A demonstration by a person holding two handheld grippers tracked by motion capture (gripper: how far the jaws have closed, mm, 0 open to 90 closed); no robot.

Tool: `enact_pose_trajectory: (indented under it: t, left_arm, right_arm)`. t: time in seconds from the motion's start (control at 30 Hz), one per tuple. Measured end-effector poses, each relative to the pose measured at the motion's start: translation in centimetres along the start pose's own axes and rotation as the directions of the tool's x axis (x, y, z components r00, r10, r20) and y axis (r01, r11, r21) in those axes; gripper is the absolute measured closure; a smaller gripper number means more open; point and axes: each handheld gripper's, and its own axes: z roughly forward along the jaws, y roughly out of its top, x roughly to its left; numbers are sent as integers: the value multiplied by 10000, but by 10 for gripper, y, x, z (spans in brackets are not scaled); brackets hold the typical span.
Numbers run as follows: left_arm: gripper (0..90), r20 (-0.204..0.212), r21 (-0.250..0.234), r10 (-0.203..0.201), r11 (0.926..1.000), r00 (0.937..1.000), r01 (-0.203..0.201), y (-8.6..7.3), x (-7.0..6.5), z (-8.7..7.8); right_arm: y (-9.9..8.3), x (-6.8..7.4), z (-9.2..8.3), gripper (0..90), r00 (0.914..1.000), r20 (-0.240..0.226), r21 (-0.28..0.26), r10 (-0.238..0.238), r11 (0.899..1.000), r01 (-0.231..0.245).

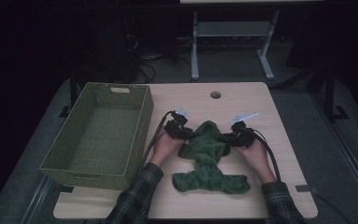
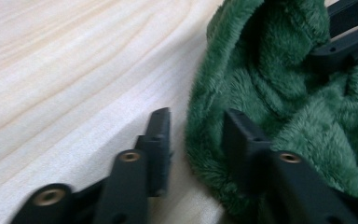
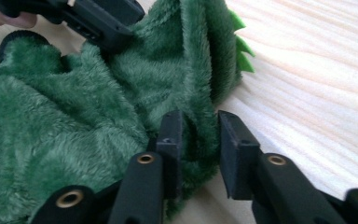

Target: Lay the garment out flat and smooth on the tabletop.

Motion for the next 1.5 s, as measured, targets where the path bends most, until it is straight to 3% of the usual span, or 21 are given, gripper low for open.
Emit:
enact_pose_trajectory:
  t: [0.07, 0.23, 0.3, 0.47, 0.53, 0.7, 0.8, 0.87, 1.0, 1.03, 1.37, 1.47, 1.5]
  left_arm:
    - [760, -7, 295, 308, 9991, 9995, -308, 0, 0, 1]
    - [868, 90, 308, 266, 9992, 9996, -268, -1, 0, 0]
    - [875, 51, 35, 95, 9999, 9999, -95, -1, -1, -5]
    - [880, -137, -620, 219, 9978, 9997, -227, 5, -1, -27]
    - [881, -258, -984, 191, 9949, 9995, -215, 8, -1, -34]
    - [883, -722, -1690, 186, 9851, 9972, -306, 15, 2, -47]
    - [885, -797, -1758, 58, 9842, 9968, -198, 14, 7, -44]
    - [887, -733, -1718, -45, 9851, 9973, -82, 13, 11, -38]
    - [889, -814, -1449, -45, 9894, 9967, -74, 9, 15, -20]
    - [889, -887, -1294, -64, 9916, 9960, -51, 6, 18, -11]
    - [883, -1058, -882, 42, 9960, 9944, -136, 0, 26, 9]
    - [828, -1079, -896, 2, 9959, 9942, -100, 1, 26, 7]
    - [804, -1066, -925, -118, 9957, 9942, 19, 4, 26, 2]
  right_arm:
    - [-1, 1, 0, 797, 10000, -7, 24, -60, 10000, 60]
    - [-1, 1, -2, 859, 9998, -15, -19, -191, 9998, 191]
    - [-1, 1, -5, 860, 9998, 16, -109, -211, 9997, 211]
    - [4, -1, -19, 855, 9997, 229, -698, -127, 9975, 143]
    - [6, -3, -27, 855, 9993, 336, -1106, -150, 9937, 186]
    - [19, -13, -42, 855, 9979, 649, -1424, -85, 9897, 177]
    - [23, -19, -43, 862, 9970, 769, -1319, -72, 9911, 174]
    - [21, -30, -39, 872, 9966, 809, -1439, 121, 9896, -3]
    - [13, -40, -27, 880, 9957, 815, -1035, 435, 9940, -349]
    - [8, -47, -15, 883, 9935, 1009, -726, 528, 9963, -455]
    - [3, -50, 5, 881, 9885, 1479, -81, 321, 9995, -312]
    - [4, -50, 5, 844, 9890, 1435, -73, 368, 9993, -361]
    - [5, -49, 3, 720, 9897, 1384, -220, 364, 9992, -337]
